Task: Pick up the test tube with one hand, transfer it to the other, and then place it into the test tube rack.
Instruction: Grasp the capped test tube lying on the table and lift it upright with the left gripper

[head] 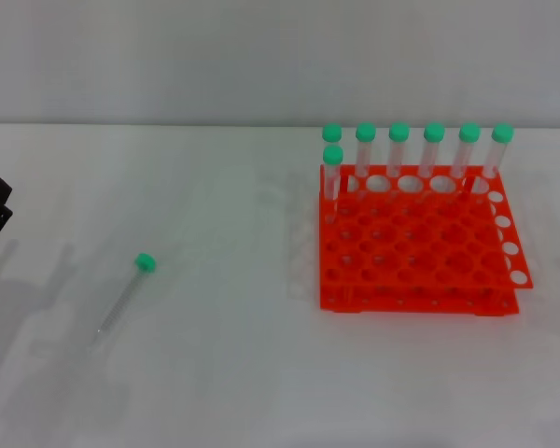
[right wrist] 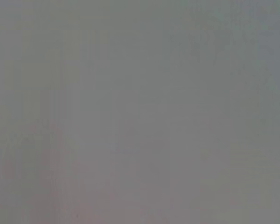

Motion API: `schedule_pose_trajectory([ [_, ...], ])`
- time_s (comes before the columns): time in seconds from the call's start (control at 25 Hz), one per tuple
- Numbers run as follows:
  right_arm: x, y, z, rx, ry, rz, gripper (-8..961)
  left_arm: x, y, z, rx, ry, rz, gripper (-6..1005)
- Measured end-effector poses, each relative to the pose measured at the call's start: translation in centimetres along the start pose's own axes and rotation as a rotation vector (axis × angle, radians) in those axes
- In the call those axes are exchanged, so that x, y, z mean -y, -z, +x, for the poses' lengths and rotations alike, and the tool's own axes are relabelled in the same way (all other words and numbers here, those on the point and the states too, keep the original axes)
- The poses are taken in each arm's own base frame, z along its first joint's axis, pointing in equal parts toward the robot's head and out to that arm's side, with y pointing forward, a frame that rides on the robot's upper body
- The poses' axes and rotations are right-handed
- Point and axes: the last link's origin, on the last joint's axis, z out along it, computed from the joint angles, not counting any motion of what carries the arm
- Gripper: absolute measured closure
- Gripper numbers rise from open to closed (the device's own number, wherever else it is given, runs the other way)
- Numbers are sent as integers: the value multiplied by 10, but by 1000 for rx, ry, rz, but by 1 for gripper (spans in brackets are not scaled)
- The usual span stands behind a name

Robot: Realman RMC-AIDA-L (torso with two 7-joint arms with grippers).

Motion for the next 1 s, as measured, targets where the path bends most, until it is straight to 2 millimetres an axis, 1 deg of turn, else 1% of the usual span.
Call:
schedule_pose_trajectory([
  [0.24,5,0,-2,7,-6,26,437,4,6,4,1,11,-10,120],
  [0.44,7,-3,-7,30,3,20,417,12,14,15,19,65,-56,119],
  [0.56,10,-3,-6,25,3,39,215,14,17,21,21,81,-79,119],
  [0.8,13,-8,-8,33,10,54,68,16,24,28,37,107,-116,119],
  [0.92,16,-13,-13,51,22,54,69,22,22,38,96,156,-157,119],
  [1.0,18,-14,-11,37,29,62,69,26,18,48,151,192,-184,119],
])
